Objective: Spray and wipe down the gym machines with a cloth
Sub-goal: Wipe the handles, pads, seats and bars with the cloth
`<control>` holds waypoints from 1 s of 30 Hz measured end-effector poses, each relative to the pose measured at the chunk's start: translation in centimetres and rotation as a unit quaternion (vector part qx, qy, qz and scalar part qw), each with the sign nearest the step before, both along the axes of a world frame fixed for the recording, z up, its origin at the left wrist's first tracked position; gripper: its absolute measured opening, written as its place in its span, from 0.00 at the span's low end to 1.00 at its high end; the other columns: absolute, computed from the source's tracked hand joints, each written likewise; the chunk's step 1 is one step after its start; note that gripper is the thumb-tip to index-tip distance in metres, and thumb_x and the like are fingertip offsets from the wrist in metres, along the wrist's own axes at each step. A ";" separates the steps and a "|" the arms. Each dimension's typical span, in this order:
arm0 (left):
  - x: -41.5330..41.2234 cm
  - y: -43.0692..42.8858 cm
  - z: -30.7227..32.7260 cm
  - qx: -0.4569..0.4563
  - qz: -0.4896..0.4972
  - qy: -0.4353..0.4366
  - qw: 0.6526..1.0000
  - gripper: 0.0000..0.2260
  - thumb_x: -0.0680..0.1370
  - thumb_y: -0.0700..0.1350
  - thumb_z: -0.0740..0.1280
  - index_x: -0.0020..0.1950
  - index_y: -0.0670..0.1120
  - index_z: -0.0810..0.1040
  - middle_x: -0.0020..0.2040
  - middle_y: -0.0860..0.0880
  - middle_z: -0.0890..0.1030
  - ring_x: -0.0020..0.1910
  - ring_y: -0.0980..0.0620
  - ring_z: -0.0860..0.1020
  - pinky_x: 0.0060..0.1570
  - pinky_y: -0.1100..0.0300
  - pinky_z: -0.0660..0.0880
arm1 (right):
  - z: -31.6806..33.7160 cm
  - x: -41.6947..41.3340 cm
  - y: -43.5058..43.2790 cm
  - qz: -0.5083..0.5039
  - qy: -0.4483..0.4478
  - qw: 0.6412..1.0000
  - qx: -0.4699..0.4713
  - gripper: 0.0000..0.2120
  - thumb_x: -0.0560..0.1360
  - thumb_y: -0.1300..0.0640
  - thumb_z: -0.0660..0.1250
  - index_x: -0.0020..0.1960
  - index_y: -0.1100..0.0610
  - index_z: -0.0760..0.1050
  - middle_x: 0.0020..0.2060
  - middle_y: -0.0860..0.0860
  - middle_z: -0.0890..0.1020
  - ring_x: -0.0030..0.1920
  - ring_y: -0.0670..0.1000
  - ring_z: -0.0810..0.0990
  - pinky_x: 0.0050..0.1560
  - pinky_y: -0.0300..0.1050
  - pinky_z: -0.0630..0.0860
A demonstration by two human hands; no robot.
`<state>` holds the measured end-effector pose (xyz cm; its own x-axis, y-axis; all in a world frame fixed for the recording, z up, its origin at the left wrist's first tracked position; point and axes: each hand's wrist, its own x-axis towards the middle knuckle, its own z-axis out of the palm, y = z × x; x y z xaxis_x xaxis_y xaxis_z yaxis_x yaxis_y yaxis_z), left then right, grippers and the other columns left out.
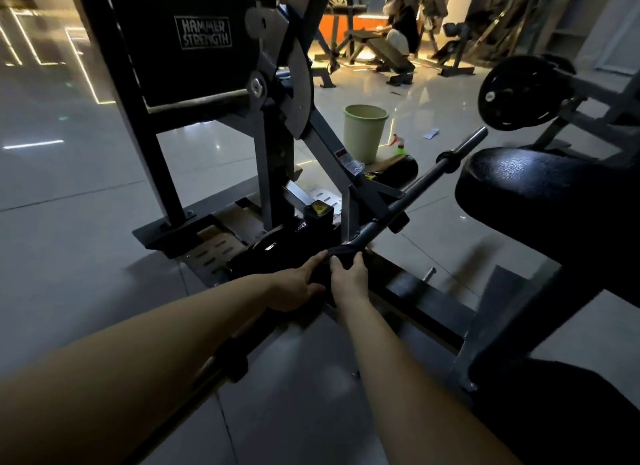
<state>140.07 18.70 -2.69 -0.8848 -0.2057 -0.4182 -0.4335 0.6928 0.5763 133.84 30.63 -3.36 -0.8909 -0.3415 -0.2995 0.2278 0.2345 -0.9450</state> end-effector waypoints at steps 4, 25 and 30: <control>0.0 -0.5 -0.2 0.023 -0.026 0.009 0.999 0.36 0.85 0.50 0.63 0.83 0.58 0.40 0.77 0.42 0.68 0.74 0.44 0.69 0.73 0.56 0.62 | 0.6 -0.5 -1.1 -0.024 0.008 1.000 0.010 0.35 0.84 0.59 0.62 0.84 0.58 0.46 0.81 0.61 0.60 0.79 0.60 0.63 0.78 0.54 0.63; 1.0 -1.8 0.0 0.253 -0.030 0.033 0.966 0.37 0.83 0.44 0.67 0.83 0.56 0.45 0.68 0.47 0.74 0.64 0.47 0.78 0.63 0.53 0.77 | 0.2 1.9 -1.9 -0.030 -0.009 0.999 0.039 0.39 0.83 0.57 0.65 0.85 0.49 0.45 0.79 0.57 0.65 0.74 0.60 0.71 0.73 0.59 0.71; 3.9 -3.2 0.2 0.277 -0.079 -0.040 0.957 0.44 0.82 0.41 0.67 0.82 0.55 0.34 0.70 0.33 0.73 0.48 0.48 0.81 0.51 0.52 0.81 | -0.3 4.2 -2.2 -0.025 -0.021 0.997 0.068 0.41 0.82 0.56 0.67 0.84 0.48 0.45 0.80 0.54 0.63 0.75 0.58 0.69 0.72 0.58 0.72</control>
